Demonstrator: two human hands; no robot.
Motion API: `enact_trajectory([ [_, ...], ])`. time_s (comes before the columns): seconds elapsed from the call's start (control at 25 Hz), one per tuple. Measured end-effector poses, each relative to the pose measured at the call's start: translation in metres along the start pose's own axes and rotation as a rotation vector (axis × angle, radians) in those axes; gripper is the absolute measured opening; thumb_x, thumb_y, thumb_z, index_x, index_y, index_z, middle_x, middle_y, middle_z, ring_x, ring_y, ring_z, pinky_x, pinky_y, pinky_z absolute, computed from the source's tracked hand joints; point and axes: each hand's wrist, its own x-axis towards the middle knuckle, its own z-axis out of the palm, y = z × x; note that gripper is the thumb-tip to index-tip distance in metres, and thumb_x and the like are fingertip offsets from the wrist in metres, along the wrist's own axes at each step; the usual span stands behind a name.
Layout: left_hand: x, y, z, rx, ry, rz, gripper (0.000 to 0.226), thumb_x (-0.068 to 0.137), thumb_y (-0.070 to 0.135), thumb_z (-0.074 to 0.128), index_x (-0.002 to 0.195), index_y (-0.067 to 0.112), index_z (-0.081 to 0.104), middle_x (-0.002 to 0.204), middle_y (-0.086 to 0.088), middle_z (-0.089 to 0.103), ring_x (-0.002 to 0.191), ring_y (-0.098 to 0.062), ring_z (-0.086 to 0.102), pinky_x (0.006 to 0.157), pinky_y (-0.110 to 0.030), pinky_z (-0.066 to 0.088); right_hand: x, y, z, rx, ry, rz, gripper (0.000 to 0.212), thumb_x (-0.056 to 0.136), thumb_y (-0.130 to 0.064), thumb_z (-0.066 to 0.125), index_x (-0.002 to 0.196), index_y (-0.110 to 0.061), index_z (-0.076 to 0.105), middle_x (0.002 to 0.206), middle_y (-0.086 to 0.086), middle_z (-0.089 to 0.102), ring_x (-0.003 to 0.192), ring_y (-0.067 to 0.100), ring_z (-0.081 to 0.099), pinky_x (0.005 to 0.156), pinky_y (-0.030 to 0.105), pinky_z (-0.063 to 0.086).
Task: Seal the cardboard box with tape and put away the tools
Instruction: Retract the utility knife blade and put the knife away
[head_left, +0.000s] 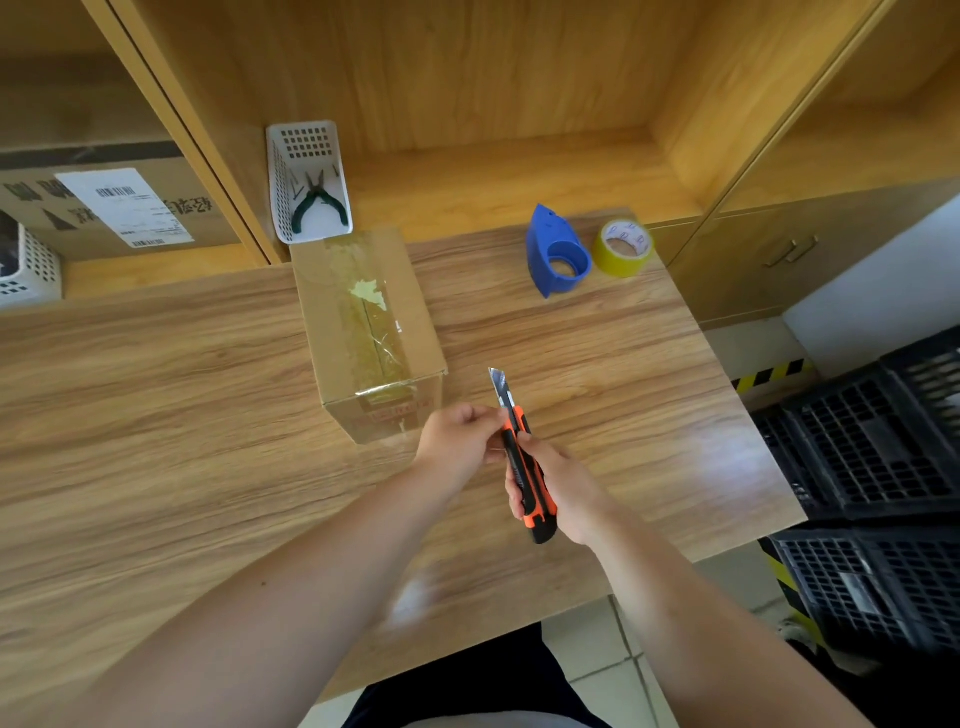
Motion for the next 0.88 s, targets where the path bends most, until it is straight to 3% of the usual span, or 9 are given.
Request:
enact_trajectory([
  [0.12,0.008,0.015,0.002,-0.06,0.037,0.032,0.018,0.095,0.018,0.061,0.09,0.003,0.07,0.081,-0.01,0.074,0.074,-0.021,0.072,0.074,-0.034,0.062,0.001,-0.009,-0.009,0.044,-0.019,-0.029,0.042,0.098,-0.038,0.049,0.074,-0.004,0.057,0.059,0.013,0.055,0.048,0.025,0.051,0.052,0.03,0.045],
  [0.32,0.014,0.022,0.015,-0.119,-0.043,0.018,0.026,0.085,0.018,0.075,0.106,0.006,0.065,0.097,-0.019,0.075,0.09,-0.034,0.074,0.082,-0.045,0.06,0.006,-0.026,-0.023,0.04,-0.048,-0.105,0.037,0.1,-0.034,0.048,0.083,-0.003,0.057,0.063,0.013,0.057,0.051,0.026,0.052,0.055,0.032,0.047],
  [0.48,0.018,0.028,0.026,-0.138,-0.062,-0.003,0.02,0.085,0.011,0.074,0.103,0.005,0.072,0.096,-0.017,0.076,0.085,-0.029,0.075,0.083,-0.039,0.06,0.013,-0.038,-0.034,0.011,-0.106,-0.157,0.027,0.101,-0.03,0.047,0.096,-0.006,0.058,0.068,0.014,0.058,0.054,0.027,0.054,0.056,0.032,0.048],
  [0.68,0.026,0.044,0.035,-0.114,-0.014,0.045,0.015,0.089,0.013,0.069,0.101,0.006,0.073,0.092,-0.012,0.077,0.076,-0.018,0.074,0.071,-0.027,0.06,0.024,-0.054,-0.043,0.024,-0.174,-0.167,0.021,0.102,-0.023,0.046,0.103,-0.007,0.059,0.072,0.013,0.06,0.061,0.028,0.056,0.061,0.034,0.05],
  [0.88,0.038,0.059,0.042,0.006,0.087,0.105,0.013,0.09,0.02,0.065,0.096,0.012,0.074,0.089,-0.009,0.078,0.077,-0.023,0.073,0.079,-0.032,0.059,0.039,-0.067,-0.05,0.018,-0.246,-0.179,0.024,0.103,-0.017,0.044,0.119,-0.003,0.055,0.079,0.014,0.062,0.069,0.027,0.061,0.072,0.038,0.051],
])
